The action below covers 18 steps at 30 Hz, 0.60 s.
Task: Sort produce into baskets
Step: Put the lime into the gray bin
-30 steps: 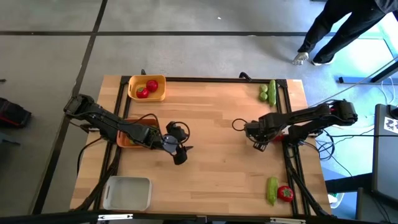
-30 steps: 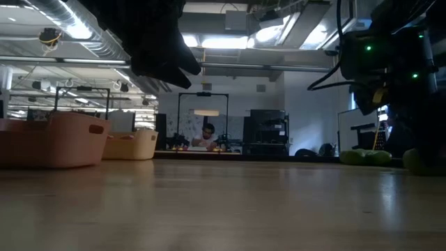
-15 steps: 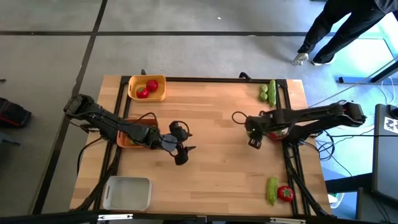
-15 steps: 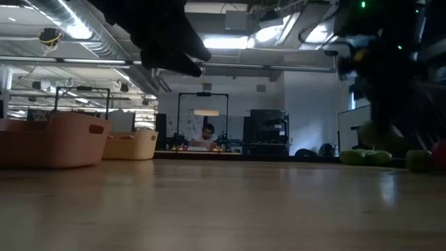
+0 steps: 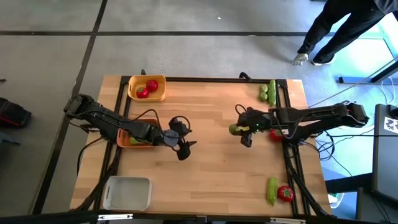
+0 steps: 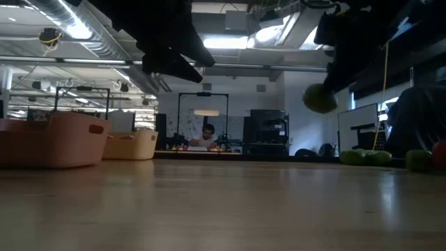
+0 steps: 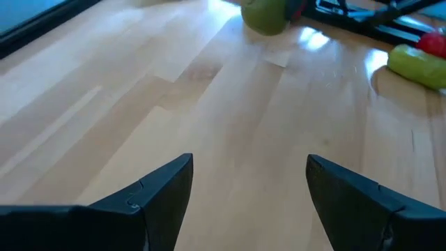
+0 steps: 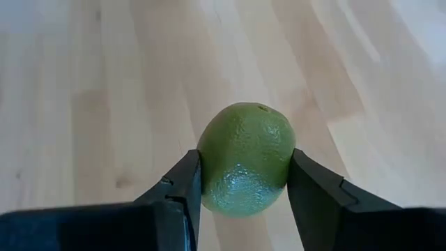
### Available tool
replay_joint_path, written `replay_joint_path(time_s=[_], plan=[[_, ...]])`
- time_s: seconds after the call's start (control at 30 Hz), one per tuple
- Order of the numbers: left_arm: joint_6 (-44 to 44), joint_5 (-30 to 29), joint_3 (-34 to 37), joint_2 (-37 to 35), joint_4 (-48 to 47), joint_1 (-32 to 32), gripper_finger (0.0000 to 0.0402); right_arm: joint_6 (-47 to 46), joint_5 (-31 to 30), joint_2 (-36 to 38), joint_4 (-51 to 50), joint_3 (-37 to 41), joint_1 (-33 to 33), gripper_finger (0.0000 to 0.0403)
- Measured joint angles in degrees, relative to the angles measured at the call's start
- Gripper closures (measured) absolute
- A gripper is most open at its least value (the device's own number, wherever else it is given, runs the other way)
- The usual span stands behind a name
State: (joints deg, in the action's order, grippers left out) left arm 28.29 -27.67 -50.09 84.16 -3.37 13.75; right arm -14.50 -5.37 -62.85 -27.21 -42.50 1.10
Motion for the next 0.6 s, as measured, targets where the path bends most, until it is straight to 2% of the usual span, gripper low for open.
replay_joint_path(time_s=[0.33, 0.6], plan=[[-2.46, 2.94, 0.0, 0.0, 6.85, -0.73, 0.0127, 5.07, 0.7, 0.0, 9.9, 0.0, 0.0, 0.0251], [-12.1, 2.98, -0.02, 0.84, 15.82, -0.53, 0.0127, 7.27, 6.77, 0.0, 19.16, 0.0, 0.0, 0.0251]])
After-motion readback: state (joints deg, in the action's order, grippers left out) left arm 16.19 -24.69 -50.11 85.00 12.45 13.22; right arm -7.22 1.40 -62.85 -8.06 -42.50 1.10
